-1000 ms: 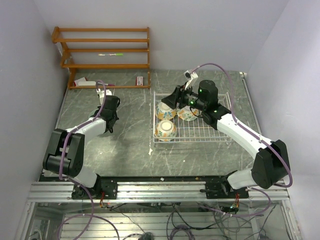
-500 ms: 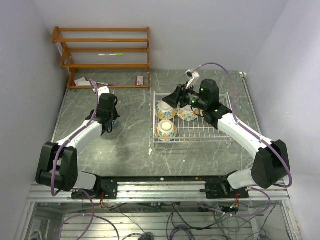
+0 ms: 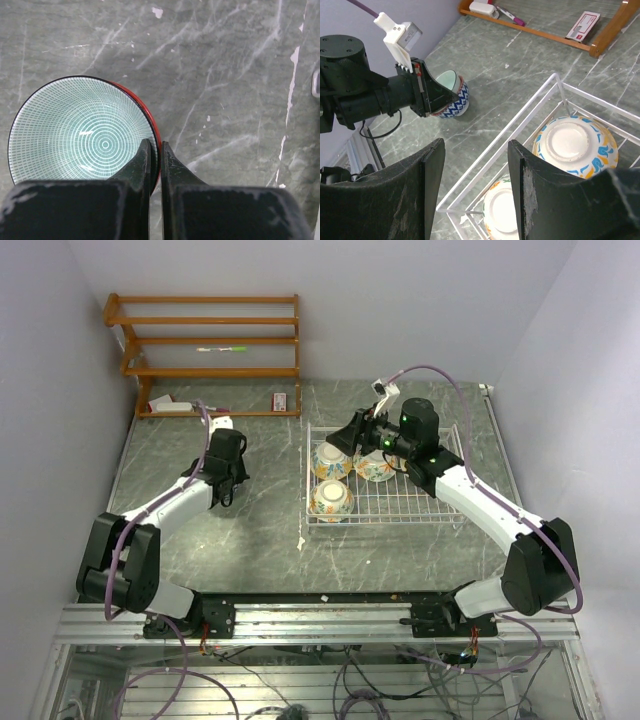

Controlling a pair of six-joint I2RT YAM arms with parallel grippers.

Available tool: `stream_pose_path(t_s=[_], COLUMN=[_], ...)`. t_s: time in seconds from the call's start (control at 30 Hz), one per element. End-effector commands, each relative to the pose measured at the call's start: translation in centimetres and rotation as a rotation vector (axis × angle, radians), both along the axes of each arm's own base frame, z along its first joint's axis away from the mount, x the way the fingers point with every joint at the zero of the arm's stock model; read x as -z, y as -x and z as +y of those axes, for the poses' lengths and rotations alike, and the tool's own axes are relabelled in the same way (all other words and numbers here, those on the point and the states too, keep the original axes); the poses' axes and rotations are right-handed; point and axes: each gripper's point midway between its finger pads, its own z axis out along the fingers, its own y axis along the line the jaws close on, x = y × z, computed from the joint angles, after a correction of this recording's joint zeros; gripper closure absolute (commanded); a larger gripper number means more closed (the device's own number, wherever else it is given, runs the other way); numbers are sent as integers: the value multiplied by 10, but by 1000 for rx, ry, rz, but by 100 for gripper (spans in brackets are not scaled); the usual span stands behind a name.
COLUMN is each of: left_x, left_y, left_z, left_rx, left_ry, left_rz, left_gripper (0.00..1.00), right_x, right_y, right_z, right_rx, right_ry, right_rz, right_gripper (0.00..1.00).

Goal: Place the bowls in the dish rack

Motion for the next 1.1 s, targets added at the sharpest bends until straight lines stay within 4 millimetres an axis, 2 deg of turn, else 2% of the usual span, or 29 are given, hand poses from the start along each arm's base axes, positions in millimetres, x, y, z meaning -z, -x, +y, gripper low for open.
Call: stream_pose_path(t_s=[0.0, 0.17, 0.6, 0.8, 0.93, 1.07], left_x=[-19, -21, 13, 10, 8, 7], left_y=[-8, -3, 6, 7, 8, 8], left_z=[-22, -35, -63, -67, -67, -68], left_rx=[42, 69, 129, 140, 142, 144], left_ry=[13, -7, -20, -20, -23, -25], left_rz=[-60, -61, -4, -12, -15, -19], left_gripper=[93, 93, 91, 90, 82, 82], right_x=[8, 11, 20, 23, 25, 25], right_y=[0, 0, 2, 2, 2, 2], right_z=[-2, -2, -3, -2, -1, -1], right_rx=[0, -3, -6, -10, -16, -19], right_ry=[7, 8, 22, 22, 20, 25], right_rz=[5, 13, 28, 35, 40, 41], right_gripper=[47, 47, 47, 47, 47, 46])
